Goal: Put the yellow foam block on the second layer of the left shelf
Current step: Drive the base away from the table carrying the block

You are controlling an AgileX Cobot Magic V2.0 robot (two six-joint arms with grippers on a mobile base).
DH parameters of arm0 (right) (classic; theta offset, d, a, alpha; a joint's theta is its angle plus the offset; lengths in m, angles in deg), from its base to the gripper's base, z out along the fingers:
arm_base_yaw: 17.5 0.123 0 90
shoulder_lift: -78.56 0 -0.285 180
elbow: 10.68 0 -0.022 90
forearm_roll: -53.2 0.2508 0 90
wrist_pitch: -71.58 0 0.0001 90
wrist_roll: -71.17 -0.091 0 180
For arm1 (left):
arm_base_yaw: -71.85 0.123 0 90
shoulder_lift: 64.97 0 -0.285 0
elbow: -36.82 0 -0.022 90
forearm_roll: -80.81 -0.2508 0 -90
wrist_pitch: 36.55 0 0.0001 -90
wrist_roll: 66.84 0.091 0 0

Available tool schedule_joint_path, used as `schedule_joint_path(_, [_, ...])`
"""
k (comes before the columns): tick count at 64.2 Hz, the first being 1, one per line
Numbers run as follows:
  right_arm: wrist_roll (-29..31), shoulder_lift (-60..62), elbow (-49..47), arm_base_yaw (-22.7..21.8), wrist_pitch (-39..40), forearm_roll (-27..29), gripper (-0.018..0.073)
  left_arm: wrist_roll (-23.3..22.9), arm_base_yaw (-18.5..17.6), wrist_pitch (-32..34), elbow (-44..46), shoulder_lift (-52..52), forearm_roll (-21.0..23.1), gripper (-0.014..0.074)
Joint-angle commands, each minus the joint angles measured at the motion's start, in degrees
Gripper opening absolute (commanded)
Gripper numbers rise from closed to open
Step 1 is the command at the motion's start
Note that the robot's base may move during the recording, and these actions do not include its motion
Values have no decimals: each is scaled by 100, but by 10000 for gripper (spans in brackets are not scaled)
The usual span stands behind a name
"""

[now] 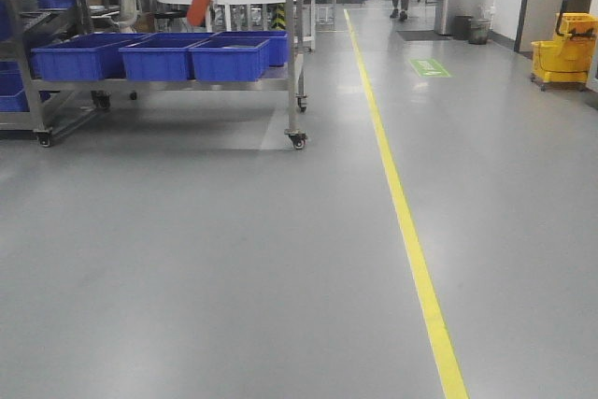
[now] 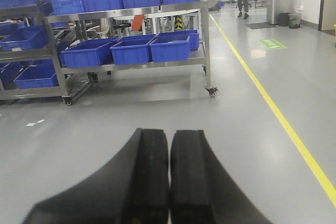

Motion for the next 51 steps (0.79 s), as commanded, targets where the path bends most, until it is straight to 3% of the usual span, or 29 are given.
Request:
schedule_joint_path(1, [14, -49, -156, -47, 562, 1, 507, -18, 5, 463, -151, 122, 62, 124])
schedule_joint_path(51, [14, -49, -156, -47, 562, 1, 507, -18, 5, 463, -151, 122, 62, 124])
